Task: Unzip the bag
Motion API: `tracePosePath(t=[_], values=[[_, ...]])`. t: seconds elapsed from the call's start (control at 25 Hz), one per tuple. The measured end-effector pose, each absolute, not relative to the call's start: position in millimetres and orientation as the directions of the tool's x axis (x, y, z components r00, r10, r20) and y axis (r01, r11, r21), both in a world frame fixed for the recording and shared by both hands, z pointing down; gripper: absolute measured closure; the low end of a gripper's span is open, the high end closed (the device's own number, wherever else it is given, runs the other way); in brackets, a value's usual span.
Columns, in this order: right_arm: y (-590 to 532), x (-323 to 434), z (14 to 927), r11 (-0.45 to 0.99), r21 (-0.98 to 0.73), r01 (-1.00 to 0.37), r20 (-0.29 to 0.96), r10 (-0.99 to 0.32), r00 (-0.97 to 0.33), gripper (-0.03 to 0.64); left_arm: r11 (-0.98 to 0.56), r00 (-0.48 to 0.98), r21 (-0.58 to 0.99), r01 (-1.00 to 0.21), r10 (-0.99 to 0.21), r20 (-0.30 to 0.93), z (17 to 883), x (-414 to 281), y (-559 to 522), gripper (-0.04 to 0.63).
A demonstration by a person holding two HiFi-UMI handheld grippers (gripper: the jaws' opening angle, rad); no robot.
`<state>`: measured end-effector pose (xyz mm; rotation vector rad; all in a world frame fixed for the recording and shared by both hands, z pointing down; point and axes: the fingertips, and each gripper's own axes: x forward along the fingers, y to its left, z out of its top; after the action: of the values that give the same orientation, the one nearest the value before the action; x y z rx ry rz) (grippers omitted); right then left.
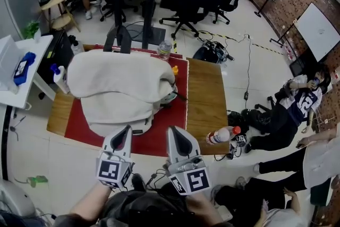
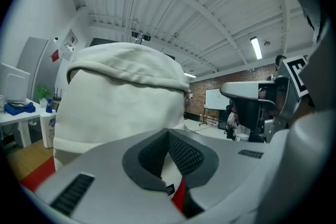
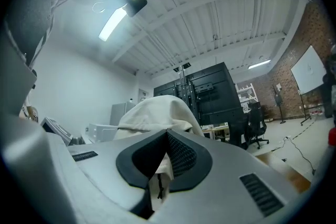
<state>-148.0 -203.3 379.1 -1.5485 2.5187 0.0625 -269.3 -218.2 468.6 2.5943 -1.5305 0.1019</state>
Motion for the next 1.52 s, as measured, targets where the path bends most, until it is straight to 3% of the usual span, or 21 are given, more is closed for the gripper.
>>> tracePosePath(t=[0.32,0.68,0.72,0.76,1.0,1.24,1.4,1.52], values=[[-201.3,-135.2,389.3,0.384,-0.054,-0.922,-0.153,-0.915,-0.373,0.601,-0.521,0.527,0.085,-0.85,-0.838,0.141,481.9,-250.7,-223.4,0.569],[-209.6,-117.0,393.0,0.401,-0.07,-0.913,-0.144,-0.91,-0.388,0.601,-0.521,0.518,0.05,-0.852,-0.827,0.219,510.3,-222.0,-232.2,0.568],[-210.7,-115.6,393.6,0.405,-0.068,-0.912,-0.142,-0.909,-0.393,0.601,-0.518,0.514,0.049,-0.854,-0.826,0.229,514.9,-219.8,-234.2,0.553],[-212.0,-114.0,394.5,0.408,-0.067,-0.91,-0.141,-0.907,-0.396,0.601,-0.515,0.51,0.048,-0.856,-0.827,0.237,518.8,-217.4,-236.9,0.456],[-215.6,-103.8,405.1,0.42,-0.077,-0.904,-0.12,-0.904,-0.41,0.601,-0.47,0.458,0.014,-0.882,-0.851,0.259,531.2,-206.0,-260.8,0.431],[-222.7,-89.6,417.9,0.417,-0.101,-0.903,-0.088,-0.908,-0.409,0.601,-0.393,0.384,0.022,-0.919,-0.885,0.264,534.0,-202.8,-285.5,0.433],[-231.1,-89.3,428.1,0.447,-0.092,-0.89,-0.067,-0.894,-0.443,0.601,-0.363,0.353,0.014,-0.932,-0.899,0.26,531.8,-204.8,-287.4,0.537],[-243.7,-107.7,446.1,0.515,-0.079,-0.854,-0.032,-0.857,-0.514,0.601,-0.383,0.37,-0.001,-0.924,-0.892,0.26,530.3,-204.0,-283.5,0.549]])
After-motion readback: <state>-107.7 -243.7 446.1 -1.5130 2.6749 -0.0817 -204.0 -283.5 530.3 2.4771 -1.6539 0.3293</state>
